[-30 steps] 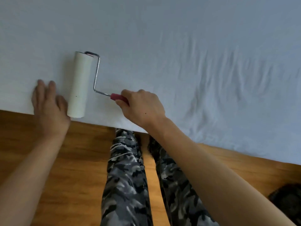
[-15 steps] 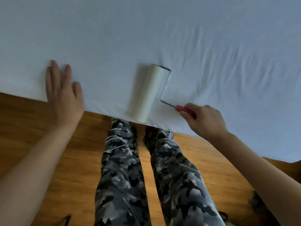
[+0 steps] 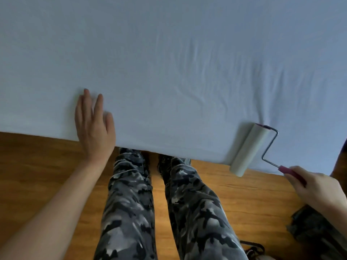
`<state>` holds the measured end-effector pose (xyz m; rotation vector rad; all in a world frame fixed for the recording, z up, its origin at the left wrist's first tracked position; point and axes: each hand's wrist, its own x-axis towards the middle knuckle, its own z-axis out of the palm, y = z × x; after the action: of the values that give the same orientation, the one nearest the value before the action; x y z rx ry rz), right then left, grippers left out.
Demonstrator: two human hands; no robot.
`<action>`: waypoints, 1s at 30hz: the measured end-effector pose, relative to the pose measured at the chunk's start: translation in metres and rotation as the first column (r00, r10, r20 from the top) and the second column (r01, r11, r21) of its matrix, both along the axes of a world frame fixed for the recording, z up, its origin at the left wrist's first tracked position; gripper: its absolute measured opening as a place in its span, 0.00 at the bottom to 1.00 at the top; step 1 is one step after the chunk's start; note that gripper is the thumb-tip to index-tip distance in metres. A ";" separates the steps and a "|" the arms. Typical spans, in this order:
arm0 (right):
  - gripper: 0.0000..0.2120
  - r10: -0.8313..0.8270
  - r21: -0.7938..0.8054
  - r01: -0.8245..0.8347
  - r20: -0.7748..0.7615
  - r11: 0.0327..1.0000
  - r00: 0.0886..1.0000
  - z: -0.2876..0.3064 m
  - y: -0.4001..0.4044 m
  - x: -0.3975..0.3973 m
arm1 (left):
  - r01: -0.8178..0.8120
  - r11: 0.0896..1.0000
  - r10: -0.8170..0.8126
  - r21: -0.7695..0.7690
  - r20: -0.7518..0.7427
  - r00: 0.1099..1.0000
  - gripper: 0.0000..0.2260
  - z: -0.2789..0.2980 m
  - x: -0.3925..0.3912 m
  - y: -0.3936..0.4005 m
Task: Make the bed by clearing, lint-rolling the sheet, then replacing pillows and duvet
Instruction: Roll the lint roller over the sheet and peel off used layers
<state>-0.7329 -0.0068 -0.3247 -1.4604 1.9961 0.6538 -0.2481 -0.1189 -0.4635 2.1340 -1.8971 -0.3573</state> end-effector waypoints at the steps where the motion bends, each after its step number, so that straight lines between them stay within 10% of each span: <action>1: 0.16 -0.016 -0.010 0.016 0.015 1.000 1.000 0.004 0.001 0.000 | 0.009 1.000 -0.009 -0.007 0.003 1.000 0.18 0.001 0.002 -0.004; 14: 0.19 -0.022 -0.328 0.159 0.383 0.931 0.923 -0.060 -0.111 0.248 | -0.117 0.991 0.116 0.071 0.011 0.993 0.20 0.010 0.097 -0.091; 30: 0.15 -0.022 -0.207 0.129 0.454 0.970 0.891 -0.084 -0.345 0.461 | 0.030 0.991 -0.052 0.127 0.170 0.984 0.21 -0.014 0.203 -0.164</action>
<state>-0.2717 -0.3518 -0.4090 -1.4914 1.7869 0.0300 -0.0447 -0.2833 -0.4770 2.2750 -2.0663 -0.3151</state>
